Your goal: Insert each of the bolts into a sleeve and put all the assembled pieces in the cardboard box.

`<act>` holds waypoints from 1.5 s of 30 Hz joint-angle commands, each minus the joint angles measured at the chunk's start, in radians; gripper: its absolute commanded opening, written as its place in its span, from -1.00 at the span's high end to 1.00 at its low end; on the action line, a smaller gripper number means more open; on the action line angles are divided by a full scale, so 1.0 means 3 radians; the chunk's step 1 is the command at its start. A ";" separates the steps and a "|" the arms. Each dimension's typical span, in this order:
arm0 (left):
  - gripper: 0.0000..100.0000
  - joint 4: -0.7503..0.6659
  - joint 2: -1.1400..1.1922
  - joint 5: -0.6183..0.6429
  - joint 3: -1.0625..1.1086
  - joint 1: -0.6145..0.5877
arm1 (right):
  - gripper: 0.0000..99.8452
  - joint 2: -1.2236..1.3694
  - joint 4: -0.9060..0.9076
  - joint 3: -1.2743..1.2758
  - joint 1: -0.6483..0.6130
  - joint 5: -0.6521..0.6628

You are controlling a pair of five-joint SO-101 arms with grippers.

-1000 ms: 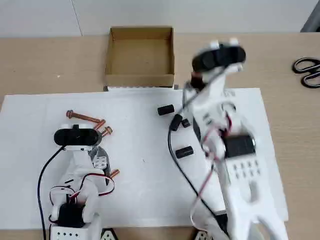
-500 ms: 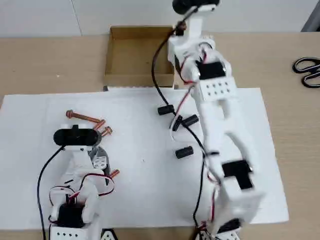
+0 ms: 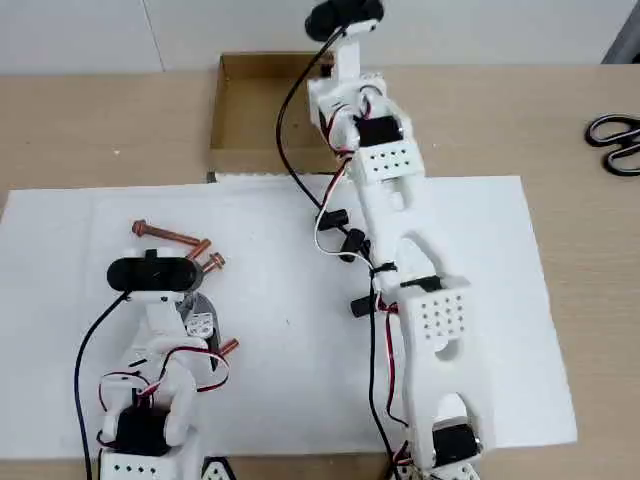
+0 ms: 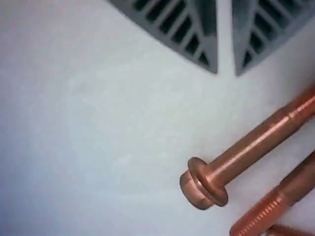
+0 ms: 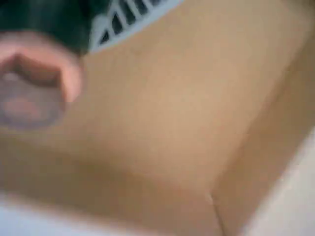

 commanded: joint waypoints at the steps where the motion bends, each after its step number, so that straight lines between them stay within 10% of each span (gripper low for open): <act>1: 0.99 -0.0066 -0.0026 0.0000 -0.0023 -0.0005 | 0.99 0.0207 -0.0115 -0.0476 -0.0018 0.0051; 28: 0.99 -0.0066 -0.0026 0.0000 -0.0023 -0.0005 | 0.67 0.0826 0.0667 -0.1565 -0.0028 0.0307; 45: 0.99 -0.0066 -0.0026 0.0000 -0.0023 -0.0005 | 0.78 0.0233 0.3440 -0.2419 -0.0023 0.0302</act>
